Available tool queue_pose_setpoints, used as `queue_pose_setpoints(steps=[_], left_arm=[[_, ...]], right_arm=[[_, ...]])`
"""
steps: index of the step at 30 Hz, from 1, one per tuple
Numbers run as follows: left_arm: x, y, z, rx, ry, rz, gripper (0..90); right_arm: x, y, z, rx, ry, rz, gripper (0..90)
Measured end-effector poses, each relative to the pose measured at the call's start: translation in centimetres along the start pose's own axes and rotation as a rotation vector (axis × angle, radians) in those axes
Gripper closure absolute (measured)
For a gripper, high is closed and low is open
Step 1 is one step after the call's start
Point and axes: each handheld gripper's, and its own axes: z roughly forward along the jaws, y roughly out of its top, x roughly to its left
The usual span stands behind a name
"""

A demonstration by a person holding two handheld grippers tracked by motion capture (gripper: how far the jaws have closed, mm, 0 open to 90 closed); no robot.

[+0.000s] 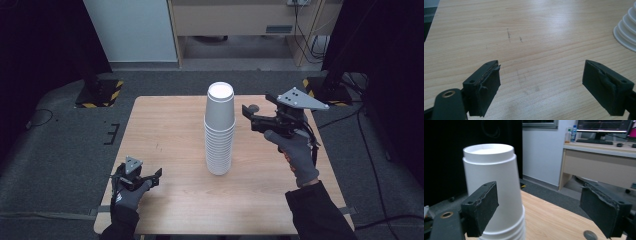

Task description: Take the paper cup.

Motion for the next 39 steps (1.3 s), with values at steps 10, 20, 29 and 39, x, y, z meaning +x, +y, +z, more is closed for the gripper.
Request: queue_pose_setpoints(steps=[10,20,29,39], left_arm=[[0.0,0.0,0.0,-0.001,-0.003,0.005,13.7],[0.0,-0.1,0.1,0.001,-0.003,0.016,14.1],[0.0,-0.1,0.1,0.005,0.004,0.033,14.9],[-0.1,0.0,0.2,0.001,-0.007,0.034,15.4]], right_arm=[[2.0,-0.8,1.8,0.005,0.070,0.017,14.9],[3.6,-1.1,3.9,0.023,0.099,0.000,14.1],[4.3,-1.4,5.7,0.042,0.097,-0.002,13.7],[4.8,-2.1,7.7,0.062,0.086,0.000,12.8]])
